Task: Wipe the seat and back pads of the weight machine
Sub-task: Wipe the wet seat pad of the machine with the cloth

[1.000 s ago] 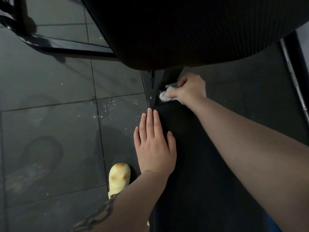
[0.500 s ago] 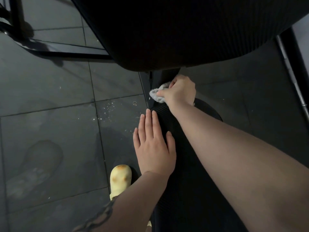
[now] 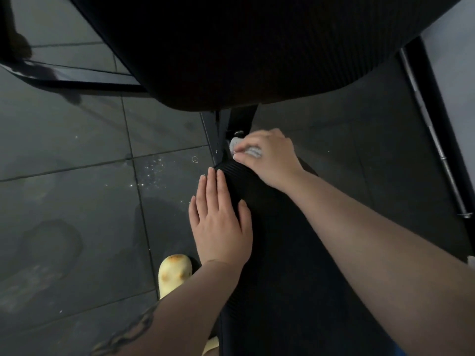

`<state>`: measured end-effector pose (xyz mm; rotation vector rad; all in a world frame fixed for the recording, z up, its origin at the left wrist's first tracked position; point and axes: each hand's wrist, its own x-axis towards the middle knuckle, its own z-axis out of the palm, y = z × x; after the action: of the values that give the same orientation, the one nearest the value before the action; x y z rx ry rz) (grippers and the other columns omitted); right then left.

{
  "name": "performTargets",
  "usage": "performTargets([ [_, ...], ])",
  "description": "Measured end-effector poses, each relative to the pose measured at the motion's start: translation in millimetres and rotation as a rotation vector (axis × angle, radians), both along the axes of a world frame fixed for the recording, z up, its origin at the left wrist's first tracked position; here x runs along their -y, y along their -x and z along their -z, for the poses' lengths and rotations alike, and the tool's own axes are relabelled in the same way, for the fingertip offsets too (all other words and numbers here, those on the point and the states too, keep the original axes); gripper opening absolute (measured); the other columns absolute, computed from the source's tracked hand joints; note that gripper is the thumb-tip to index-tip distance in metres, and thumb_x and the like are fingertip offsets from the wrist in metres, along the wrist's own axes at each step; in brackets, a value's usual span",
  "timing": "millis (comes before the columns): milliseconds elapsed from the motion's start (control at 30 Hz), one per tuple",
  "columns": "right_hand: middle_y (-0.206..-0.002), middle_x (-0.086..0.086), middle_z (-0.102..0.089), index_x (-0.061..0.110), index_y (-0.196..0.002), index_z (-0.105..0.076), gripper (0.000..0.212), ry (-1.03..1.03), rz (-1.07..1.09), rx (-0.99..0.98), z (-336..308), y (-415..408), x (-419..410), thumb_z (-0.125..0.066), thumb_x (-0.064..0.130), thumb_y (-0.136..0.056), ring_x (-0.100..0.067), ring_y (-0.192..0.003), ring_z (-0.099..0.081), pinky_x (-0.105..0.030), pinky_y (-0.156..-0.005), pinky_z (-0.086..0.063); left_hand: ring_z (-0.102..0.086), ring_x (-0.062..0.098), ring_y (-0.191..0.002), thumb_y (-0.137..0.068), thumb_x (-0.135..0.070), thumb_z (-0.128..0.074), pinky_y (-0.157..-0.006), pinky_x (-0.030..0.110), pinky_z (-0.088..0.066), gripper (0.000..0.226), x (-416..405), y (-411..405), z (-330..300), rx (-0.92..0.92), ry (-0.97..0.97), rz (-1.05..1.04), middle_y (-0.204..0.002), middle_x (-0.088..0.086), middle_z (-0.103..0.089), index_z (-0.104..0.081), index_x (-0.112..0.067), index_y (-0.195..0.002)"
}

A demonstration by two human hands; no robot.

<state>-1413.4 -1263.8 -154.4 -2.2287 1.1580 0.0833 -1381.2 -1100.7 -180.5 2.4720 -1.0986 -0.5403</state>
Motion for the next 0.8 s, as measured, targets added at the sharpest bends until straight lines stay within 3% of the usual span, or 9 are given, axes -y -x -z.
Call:
performTargets([
  [67,-0.118,0.011,-0.064,0.035,-0.107,-0.068,0.020,-0.059,-0.004,0.000,2,11,9,-0.057,0.041,-0.091,-0.012,-0.114,-0.052,-0.033,-0.098,-0.037,-0.011,0.017,-0.147,-0.094,-0.038,-0.031,-0.118,0.040,-0.014,0.062,0,-1,0,0.003,0.003,-0.006,-0.159,0.000,-0.019,-0.020,-0.015,-0.150],
  [133,-0.120,0.012,-0.063,0.035,-0.111,-0.065,0.021,-0.145,0.079,0.063,1,30,17,-0.054,0.037,-0.094,-0.006,-0.112,-0.054,-0.022,-0.096,-0.040,-0.012,0.017,-0.147,-0.094,-0.038,-0.032,-0.118,0.040,-0.015,0.062,0,-1,1,0.006,0.011,-0.008,-0.159,0.000,-0.019,-0.020,-0.015,-0.150],
  [200,-0.123,0.014,-0.060,0.036,-0.118,-0.061,0.024,-0.154,0.199,0.080,-2,55,22,-0.050,0.033,-0.097,-0.001,-0.109,-0.051,-0.001,-0.083,-0.034,-0.011,0.017,-0.147,-0.094,-0.037,-0.032,-0.118,0.040,-0.015,0.062,-1,-1,1,0.007,0.014,-0.006,-0.159,0.000,-0.019,-0.020,-0.014,-0.150],
  [267,-0.120,0.011,-0.060,0.034,-0.126,-0.058,0.029,-0.166,0.295,0.069,-6,75,25,-0.046,0.031,-0.100,-0.002,-0.101,-0.052,0.005,-0.069,-0.034,-0.011,0.017,-0.147,-0.094,-0.037,-0.032,-0.118,0.041,-0.015,0.061,-1,0,0,0.008,0.015,-0.008,-0.159,0.000,-0.018,-0.020,-0.015,-0.150],
  [333,-0.116,0.009,-0.060,0.033,-0.128,-0.057,0.030,-0.260,0.338,0.095,-7,77,27,-0.046,0.032,-0.100,-0.005,-0.096,-0.055,0.000,-0.069,-0.038,-0.010,0.018,-0.147,-0.095,-0.036,-0.031,-0.119,0.043,-0.014,0.061,0,1,-1,0.017,0.006,-0.005,-0.160,0.000,-0.017,-0.019,-0.015,-0.150],
  [400,-0.124,0.010,-0.059,0.032,-0.129,-0.056,0.033,-0.326,0.303,0.138,-5,69,28,-0.050,0.033,-0.097,-0.005,-0.109,-0.053,-0.009,-0.085,-0.038,-0.009,0.017,-0.148,-0.095,-0.034,-0.029,-0.119,0.044,-0.008,0.059,0,1,-2,0.051,0.004,0.054,-0.160,-0.001,-0.016,-0.018,-0.018,-0.151],
  [533,-0.129,0.008,-0.060,0.025,-0.130,-0.057,0.034,-0.289,0.324,0.146,1,83,22,-0.053,0.031,-0.097,-0.005,-0.117,-0.052,-0.017,-0.094,-0.037,-0.013,0.017,-0.147,-0.096,-0.030,-0.031,-0.120,0.042,-0.004,0.052,-2,2,-7,0.103,0.057,0.287,-0.158,-0.003,-0.023,-0.029,-0.025,-0.148],
  [633,-0.097,0.008,-0.066,0.022,-0.114,-0.063,0.024,-0.286,0.565,0.156,-4,134,-6,-0.051,0.035,-0.097,-0.015,-0.097,-0.063,-0.032,-0.082,-0.051,-0.012,0.017,-0.147,-0.096,-0.027,-0.035,-0.120,0.042,-0.005,0.051,-9,18,-15,0.062,0.090,0.431,-0.158,-0.003,-0.024,-0.034,-0.024,-0.146],
  [800,-0.080,0.000,-0.061,0.015,-0.094,-0.062,0.031,-0.340,0.652,0.153,-7,152,-29,-0.042,0.038,-0.100,-0.013,-0.072,-0.057,-0.030,-0.064,-0.044,-0.004,0.015,-0.148,-0.097,-0.034,-0.029,-0.119,0.042,-0.003,0.052,-8,65,-25,0.040,0.050,0.605,-0.159,-0.003,-0.019,-0.027,-0.025,-0.148],
])
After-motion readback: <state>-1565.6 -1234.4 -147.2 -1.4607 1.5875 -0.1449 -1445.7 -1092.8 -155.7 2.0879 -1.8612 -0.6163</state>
